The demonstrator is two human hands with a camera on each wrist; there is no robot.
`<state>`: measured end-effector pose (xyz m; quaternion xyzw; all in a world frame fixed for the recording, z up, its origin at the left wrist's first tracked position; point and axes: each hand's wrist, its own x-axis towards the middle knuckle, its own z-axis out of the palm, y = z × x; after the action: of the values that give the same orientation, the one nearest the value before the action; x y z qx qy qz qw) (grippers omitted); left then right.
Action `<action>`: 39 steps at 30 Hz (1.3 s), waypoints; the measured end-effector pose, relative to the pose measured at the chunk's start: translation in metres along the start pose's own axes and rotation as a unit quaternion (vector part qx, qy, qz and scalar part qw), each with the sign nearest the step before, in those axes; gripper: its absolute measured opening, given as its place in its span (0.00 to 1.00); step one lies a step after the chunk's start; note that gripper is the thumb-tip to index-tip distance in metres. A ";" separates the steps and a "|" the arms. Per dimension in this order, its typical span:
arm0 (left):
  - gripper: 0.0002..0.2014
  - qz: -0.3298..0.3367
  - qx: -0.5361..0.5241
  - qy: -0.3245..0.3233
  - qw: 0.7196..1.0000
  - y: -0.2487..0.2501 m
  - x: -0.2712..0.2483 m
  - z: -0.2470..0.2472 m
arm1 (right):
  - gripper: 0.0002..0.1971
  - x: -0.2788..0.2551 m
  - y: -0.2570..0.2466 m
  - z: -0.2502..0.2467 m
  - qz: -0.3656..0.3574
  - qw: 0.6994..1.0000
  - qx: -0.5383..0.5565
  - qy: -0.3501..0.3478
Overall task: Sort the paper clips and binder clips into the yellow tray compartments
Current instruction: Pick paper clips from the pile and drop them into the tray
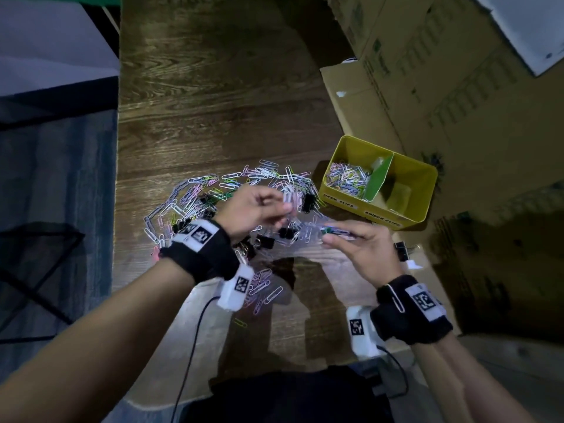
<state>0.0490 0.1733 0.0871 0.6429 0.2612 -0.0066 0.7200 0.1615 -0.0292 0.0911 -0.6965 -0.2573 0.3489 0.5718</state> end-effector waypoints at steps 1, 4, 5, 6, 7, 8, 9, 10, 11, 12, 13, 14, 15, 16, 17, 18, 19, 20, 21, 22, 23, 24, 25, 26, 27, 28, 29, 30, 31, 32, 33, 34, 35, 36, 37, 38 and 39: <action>0.03 0.009 -0.014 -0.002 1.000 0.011 0.013 0.011 | 0.12 0.003 -0.007 -0.006 -0.022 0.999 0.022 0.013; 0.08 0.019 -0.042 0.012 0.999 0.034 0.056 0.041 | 0.12 0.019 -0.021 -0.025 -0.057 0.992 0.091 0.071; 0.07 0.017 -0.032 0.022 0.999 0.037 0.071 0.049 | 0.11 0.026 -0.026 -0.031 -0.065 0.988 0.103 0.091; 0.06 0.012 -0.010 0.034 0.999 0.040 0.086 0.057 | 0.12 0.033 -0.028 -0.036 -0.070 0.986 0.107 0.111; 0.05 0.004 0.014 0.045 0.999 0.041 0.098 0.063 | 0.12 0.040 -0.030 -0.041 -0.072 0.984 0.102 0.129; 0.05 -0.008 0.037 0.052 0.998 0.040 0.111 0.068 | 0.12 0.049 -0.029 -0.047 -0.072 0.982 0.095 0.148; 0.03 -0.020 0.056 0.057 0.997 0.039 0.121 0.074 | 0.12 0.057 -0.029 -0.051 -0.070 0.980 0.088 0.162; 0.02 -0.030 0.079 0.058 0.995 0.036 0.131 0.076 | 0.11 0.066 -0.028 -0.056 -0.065 0.979 0.085 0.171; 0.02 -0.039 0.118 0.055 0.991 0.033 0.139 0.078 | 0.10 0.075 -0.024 -0.059 -0.056 0.979 0.080 0.178; 0.04 -0.047 0.165 0.046 0.984 0.030 0.145 0.078 | 0.10 0.084 -0.021 -0.063 -0.043 0.980 0.068 0.184; 0.06 -0.052 0.208 0.033 0.976 0.027 0.149 0.077 | 0.10 0.092 -0.018 -0.065 -0.024 0.981 0.050 0.186; 0.07 -0.052 0.238 0.023 0.970 0.026 0.150 0.075 | 0.12 0.099 -0.014 -0.068 -0.007 0.983 0.021 0.182; 0.09 -0.052 0.260 0.019 0.964 0.025 0.149 0.073 | 0.13 0.106 -0.010 -0.070 0.007 0.985 -0.016 0.174; 0.10 -0.049 0.272 0.023 0.961 0.026 0.146 0.069 | 0.13 0.112 -0.006 -0.073 0.017 0.984 -0.060 0.166; 0.11 -0.040 0.274 0.032 0.960 0.026 0.142 0.066 | 0.13 0.118 -0.001 -0.075 0.024 0.981 -0.106 0.160; 0.10 -0.032 0.258 0.041 0.965 0.027 0.135 0.062 | 0.13 0.124 0.004 -0.076 0.028 0.975 -0.155 0.154; 0.08 -0.025 0.229 0.047 0.972 0.027 0.127 0.059 | 0.12 0.129 0.007 -0.076 0.033 0.967 -0.211 0.140; 0.05 -0.021 0.200 0.051 0.978 0.026 0.118 0.054 | 0.11 0.135 0.011 -0.075 0.037 0.956 -0.263 0.123; 0.04 -0.020 0.178 0.053 0.982 0.024 0.108 0.050 | 0.10 0.140 0.013 -0.073 0.047 0.945 -0.304 0.107; 0.04 -0.025 0.159 0.054 0.985 0.022 0.096 0.046 | 0.10 0.144 0.015 -0.070 0.059 0.939 -0.325 0.095; 0.05 -0.033 0.148 0.055 0.987 0.021 0.082 0.043 | 0.11 0.146 0.015 -0.067 0.075 0.935 -0.336 0.081; 0.05 -0.041 0.145 0.053 0.987 0.017 0.068 0.038 | 0.14 0.146 0.013 -0.064 0.087 0.930 -0.350 0.067; 0.06 -0.049 0.155 0.045 0.986 0.011 0.054 0.032 | 0.17 0.145 0.012 -0.061 0.090 0.924 -0.368 0.050; 0.07 -0.057 0.179 0.032 0.982 0.004 0.038 0.026 | 0.19 0.141 0.008 -0.057 0.082 0.919 -0.384 0.033; 0.07 -0.061 0.212 0.014 0.975 -0.004 0.023 0.018 | 0.19 0.136 0.004 -0.053 0.064 0.918 -0.390 0.022; 0.06 -0.061 0.248 -0.005 0.967 -0.015 0.009 0.009 | 0.17 0.128 -0.002 -0.047 0.039 0.921 -0.387 0.014; 0.05 -0.067 0.286 -0.029 0.956 -0.026 -0.003 -0.001 | 0.15 0.118 -0.006 -0.040 0.013 0.927 -0.375 0.006; 0.05 -0.081 0.326 -0.057 0.940 -0.036 -0.016 -0.010 | 0.13 0.108 -0.010 -0.032 -0.008 0.937 -0.349 -0.010; 0.05 -0.103 0.376 -0.089 0.916 -0.047 -0.027 -0.017 | 0.11 0.097 -0.009 -0.023 -0.017 0.945 -0.323 -0.044; 0.07 -0.133 0.425 -0.125 0.887 -0.059 -0.039 -0.024 | 0.10 0.086 -0.006 -0.014 -0.012 0.946 -0.310 -0.098; 0.06 -0.171 0.471 -0.161 0.850 -0.070 -0.051 -0.029 | 0.09 0.075 0.001 -0.005 0.006 0.935 -0.314 -0.165; 0.04 -0.207 0.509 -0.193 0.813 -0.080 -0.063 -0.032 | 0.08 0.064 0.009 0.005 0.033 0.914 -0.331 -0.233; 0.06 -0.241 0.541 -0.218 0.776 -0.091 -0.074 -0.034 | 0.08 0.053 0.021 0.015 0.059 0.884 -0.356 -0.297; 0.10 -0.261 0.568 -0.243 0.742 -0.101 -0.084 -0.033 | 0.08 0.042 0.034 0.026 0.080 0.851 -0.379 -0.353; 0.11 -0.271 0.584 -0.263 0.718 -0.108 -0.092 -0.029 | 0.10 0.032 0.047 0.036 0.101 0.820 -0.397 -0.400; 0.11 -0.271 0.590 -0.271 0.710 -0.113 -0.099 -0.023 | 0.12 0.022 0.058 0.046 0.122 0.795 -0.406 -0.435; 0.10 -0.264 0.585 -0.267 0.719 -0.116 -0.103 -0.016 | 0.14 0.014 0.069 0.055 0.141 0.780 -0.405 -0.455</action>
<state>-0.0855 0.1344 0.0191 0.8127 0.1613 -0.5192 0.2097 0.1239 0.0006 0.0153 -0.6530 -0.5043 0.5650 -0.0023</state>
